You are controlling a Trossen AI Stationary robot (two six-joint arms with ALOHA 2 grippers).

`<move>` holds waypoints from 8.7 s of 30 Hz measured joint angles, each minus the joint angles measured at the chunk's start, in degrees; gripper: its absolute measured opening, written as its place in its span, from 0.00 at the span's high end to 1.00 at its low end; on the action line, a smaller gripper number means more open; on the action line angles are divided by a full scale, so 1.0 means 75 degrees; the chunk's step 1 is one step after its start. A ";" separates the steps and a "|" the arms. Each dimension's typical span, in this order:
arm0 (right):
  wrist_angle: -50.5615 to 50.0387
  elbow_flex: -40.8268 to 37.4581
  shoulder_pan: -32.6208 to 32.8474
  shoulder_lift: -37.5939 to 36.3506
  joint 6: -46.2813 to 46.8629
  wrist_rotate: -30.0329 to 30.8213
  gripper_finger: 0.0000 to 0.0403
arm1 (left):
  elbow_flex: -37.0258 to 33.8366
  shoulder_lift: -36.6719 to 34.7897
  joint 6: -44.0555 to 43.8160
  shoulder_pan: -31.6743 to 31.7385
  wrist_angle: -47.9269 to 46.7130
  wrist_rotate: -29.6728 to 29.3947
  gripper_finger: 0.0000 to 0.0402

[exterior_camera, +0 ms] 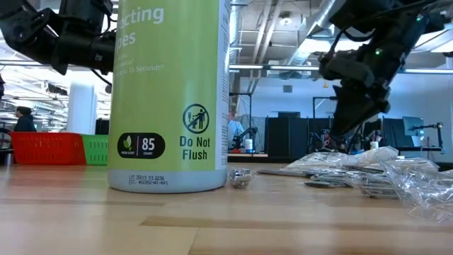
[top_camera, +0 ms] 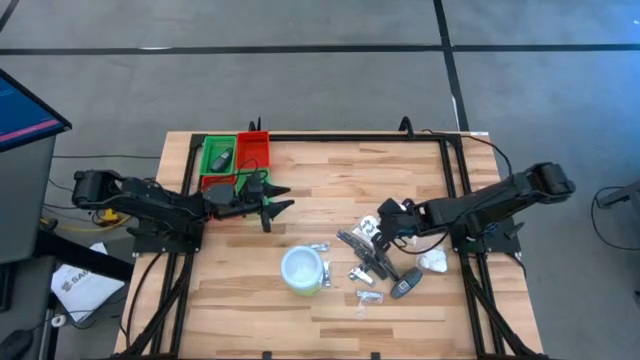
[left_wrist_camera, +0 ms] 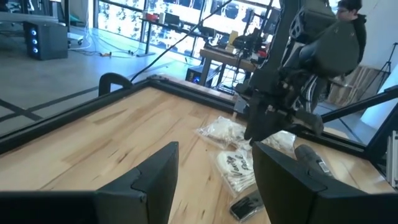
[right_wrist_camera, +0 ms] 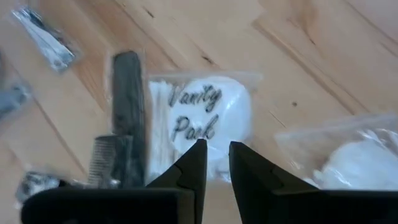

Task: Pick & Place Travel size toiletries
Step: Put the white cotton pack into the top red bin

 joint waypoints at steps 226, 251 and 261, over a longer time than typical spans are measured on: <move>0.4185 0.3901 -0.1944 0.2597 -0.6828 0.1059 0.86 | 0.1629 0.1218 0.3784 0.6577 -0.4593 0.0697 0.95; 0.4188 0.3901 -0.1941 0.2597 -0.6826 0.1053 0.86 | 0.2019 0.1215 0.4669 0.6760 -0.4841 0.1480 0.94; 0.4191 0.3901 -0.1941 0.2597 -0.6823 0.1048 0.86 | 0.2019 0.1763 0.4690 0.7116 -0.4865 0.1510 0.94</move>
